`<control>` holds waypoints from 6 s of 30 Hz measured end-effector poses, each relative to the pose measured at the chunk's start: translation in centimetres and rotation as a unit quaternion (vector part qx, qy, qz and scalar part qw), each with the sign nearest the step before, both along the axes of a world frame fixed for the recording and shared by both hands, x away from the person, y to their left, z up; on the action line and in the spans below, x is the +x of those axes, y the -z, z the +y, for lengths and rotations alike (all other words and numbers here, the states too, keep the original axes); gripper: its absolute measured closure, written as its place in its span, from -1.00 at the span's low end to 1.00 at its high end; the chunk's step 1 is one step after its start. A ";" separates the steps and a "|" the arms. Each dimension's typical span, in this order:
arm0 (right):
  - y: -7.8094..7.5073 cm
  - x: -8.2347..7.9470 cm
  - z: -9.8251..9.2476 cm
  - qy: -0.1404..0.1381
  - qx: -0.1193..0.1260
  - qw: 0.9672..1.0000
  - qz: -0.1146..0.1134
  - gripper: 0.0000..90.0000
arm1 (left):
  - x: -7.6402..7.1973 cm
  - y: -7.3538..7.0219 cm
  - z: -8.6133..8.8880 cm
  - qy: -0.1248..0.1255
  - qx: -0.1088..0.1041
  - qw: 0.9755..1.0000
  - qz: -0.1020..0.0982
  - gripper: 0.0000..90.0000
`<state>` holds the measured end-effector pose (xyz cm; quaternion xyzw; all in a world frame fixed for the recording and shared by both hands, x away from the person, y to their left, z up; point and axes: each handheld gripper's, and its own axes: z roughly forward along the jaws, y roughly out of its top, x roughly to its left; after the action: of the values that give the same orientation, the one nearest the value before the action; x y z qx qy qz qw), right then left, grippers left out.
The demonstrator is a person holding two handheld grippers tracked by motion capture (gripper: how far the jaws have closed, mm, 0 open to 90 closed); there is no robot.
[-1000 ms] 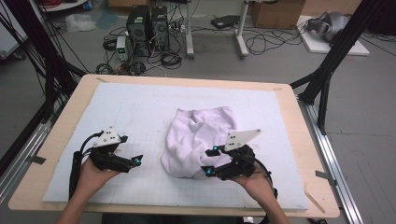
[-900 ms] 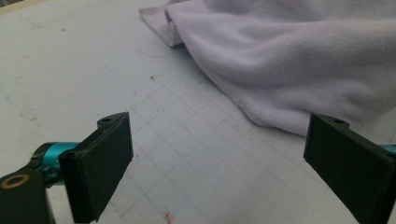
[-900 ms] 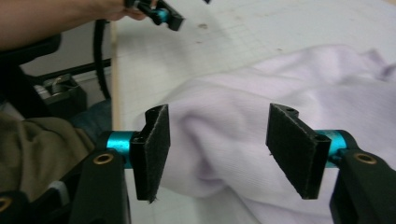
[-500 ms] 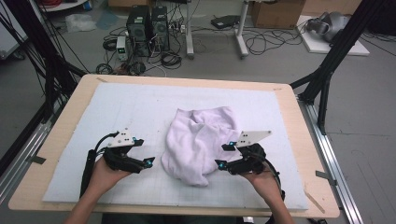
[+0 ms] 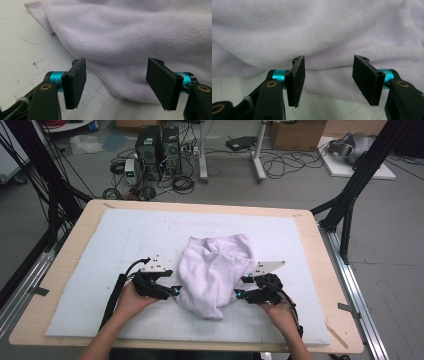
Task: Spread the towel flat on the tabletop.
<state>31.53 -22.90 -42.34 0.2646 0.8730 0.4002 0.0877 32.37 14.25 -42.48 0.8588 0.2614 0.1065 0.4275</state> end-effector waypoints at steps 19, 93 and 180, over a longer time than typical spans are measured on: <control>1.6 0.7 1.7 -0.007 -0.039 0.999 -0.006 0.40 | 0.9 1.7 -3.4 0.040 0.037 0.999 0.007 0.92; -2.1 -4.7 3.7 -0.131 0.001 0.991 -0.024 0.88 | -9.6 -2.2 6.5 0.005 0.016 1.000 -0.014 0.94; 1.1 0.5 1.0 -0.001 -0.023 1.000 0.000 0.39 | -0.3 1.1 3.8 -0.041 0.056 0.998 0.006 0.10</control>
<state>32.05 -21.89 -43.47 0.2614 0.8822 0.3804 0.0935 32.05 18.00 -43.59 0.8708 0.2927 0.1332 0.3720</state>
